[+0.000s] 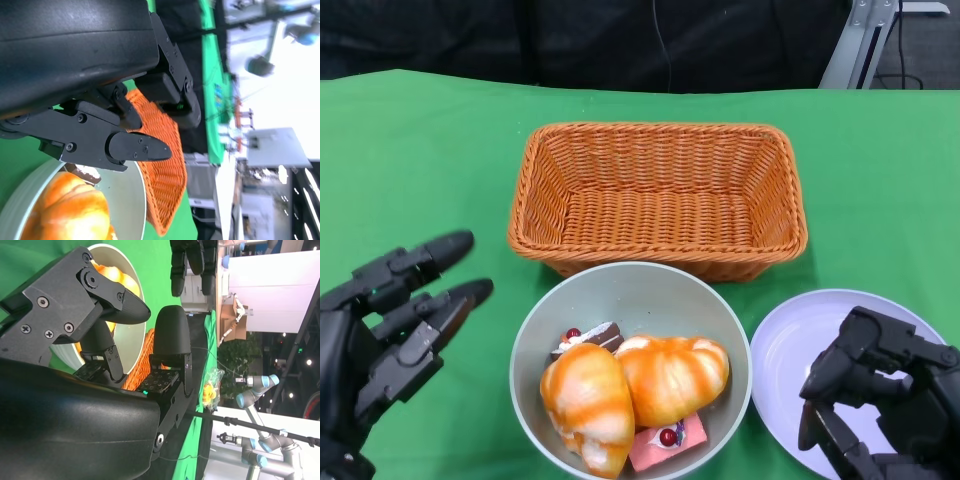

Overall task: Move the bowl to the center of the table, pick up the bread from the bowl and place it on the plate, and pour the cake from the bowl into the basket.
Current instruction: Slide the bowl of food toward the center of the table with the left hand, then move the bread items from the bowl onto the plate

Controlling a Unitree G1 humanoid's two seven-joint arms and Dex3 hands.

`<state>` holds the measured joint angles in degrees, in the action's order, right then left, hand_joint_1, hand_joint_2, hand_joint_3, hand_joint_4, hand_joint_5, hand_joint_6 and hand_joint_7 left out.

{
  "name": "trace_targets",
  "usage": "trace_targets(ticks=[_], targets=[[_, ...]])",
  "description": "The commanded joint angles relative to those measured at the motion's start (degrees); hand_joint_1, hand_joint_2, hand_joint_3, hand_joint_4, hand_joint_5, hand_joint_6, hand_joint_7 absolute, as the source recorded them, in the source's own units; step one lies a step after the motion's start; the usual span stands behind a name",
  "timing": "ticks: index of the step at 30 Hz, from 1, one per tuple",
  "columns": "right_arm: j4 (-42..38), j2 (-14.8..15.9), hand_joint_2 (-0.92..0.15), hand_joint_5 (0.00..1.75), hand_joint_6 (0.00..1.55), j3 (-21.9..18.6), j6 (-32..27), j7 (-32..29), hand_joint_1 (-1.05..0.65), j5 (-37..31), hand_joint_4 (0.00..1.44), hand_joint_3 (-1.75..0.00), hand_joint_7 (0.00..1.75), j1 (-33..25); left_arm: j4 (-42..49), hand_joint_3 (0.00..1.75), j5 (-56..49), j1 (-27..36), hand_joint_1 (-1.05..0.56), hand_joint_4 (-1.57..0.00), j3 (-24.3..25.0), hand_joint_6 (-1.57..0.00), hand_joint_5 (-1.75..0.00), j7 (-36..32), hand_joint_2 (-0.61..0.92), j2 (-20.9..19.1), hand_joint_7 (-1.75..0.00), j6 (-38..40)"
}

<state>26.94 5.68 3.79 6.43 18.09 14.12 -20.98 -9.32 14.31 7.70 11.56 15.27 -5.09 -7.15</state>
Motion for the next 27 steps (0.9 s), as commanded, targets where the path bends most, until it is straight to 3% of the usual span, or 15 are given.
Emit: trace_targets(ticks=[1, 3, 5, 8, 20, 25, 27], targets=[[0.4, 0.7, -0.46, 1.57, 0.72, -1.3, -0.3, -0.1, -0.20, 1.4, 0.77, -1.04, 1.31, -0.7, 4.7, 0.22, -3.4, -0.1, -0.17, -1.05, -0.6, -1.16, -0.60, 2.6, 0.92, -2.3, -0.23, -9.9], [0.5, 0.8, -0.47, 1.56, 0.72, -1.7, 0.0, 0.2, -0.20, 1.8, 0.76, -1.01, 1.30, -0.7, 6.4, 0.23, -4.7, -0.2, -0.16, -0.95, -1.0, -1.16, -0.88, 3.0, 0.92, -2.6, -0.29, -13.6], [0.4, 0.9, -0.46, 1.57, 0.71, -2.1, 1.0, 0.3, -0.19, 1.4, 0.76, -1.03, 1.31, -0.6, 7.7, 0.26, -5.3, -0.3, -0.15, -0.84, -1.2, -1.07, -1.15, 3.0, 0.92, -2.7, -0.49, -16.3], [0.8, 0.9, -0.42, 1.56, 0.71, -2.6, 1.4, 0.5, -0.19, 1.9, 0.76, -1.09, 1.29, -0.5, 8.3, 0.31, -5.2, -0.3, -0.15, -0.76, -1.4, -0.97, -1.30, 2.5, 0.92, -2.6, -0.70, -17.7], [7.0, 3.2, -0.44, 1.47, 0.67, -3.3, -2.1, -0.1, -0.22, 0.8, 0.66, -0.96, 1.11, -0.4, 11.2, 0.35, 0.2, -1.7, -0.19, -0.71, -1.1, -0.85, -1.43, 2.4, 0.92, 0.8, -0.93, -21.3], [11.4, 5.4, -0.63, 1.32, 0.55, -2.5, -3.9, -0.2, -0.28, -3.4, 0.49, -0.58, 0.95, -0.3, 11.2, 0.34, 1.1, -1.7, -0.19, -0.69, -1.2, -0.82, -1.46, 2.3, 0.92, 1.2, -0.97, -20.8], [14.5, 6.4, -0.75, 1.21, 0.52, -1.5, -5.7, -0.6, -0.30, -6.8, 0.46, -0.35, 0.82, -0.2, 11.2, 0.33, 0.9, -1.7, -0.20, -0.69, -1.3, -0.82, -1.45, 2.1, 0.92, 1.4, -0.98, -20.7]])
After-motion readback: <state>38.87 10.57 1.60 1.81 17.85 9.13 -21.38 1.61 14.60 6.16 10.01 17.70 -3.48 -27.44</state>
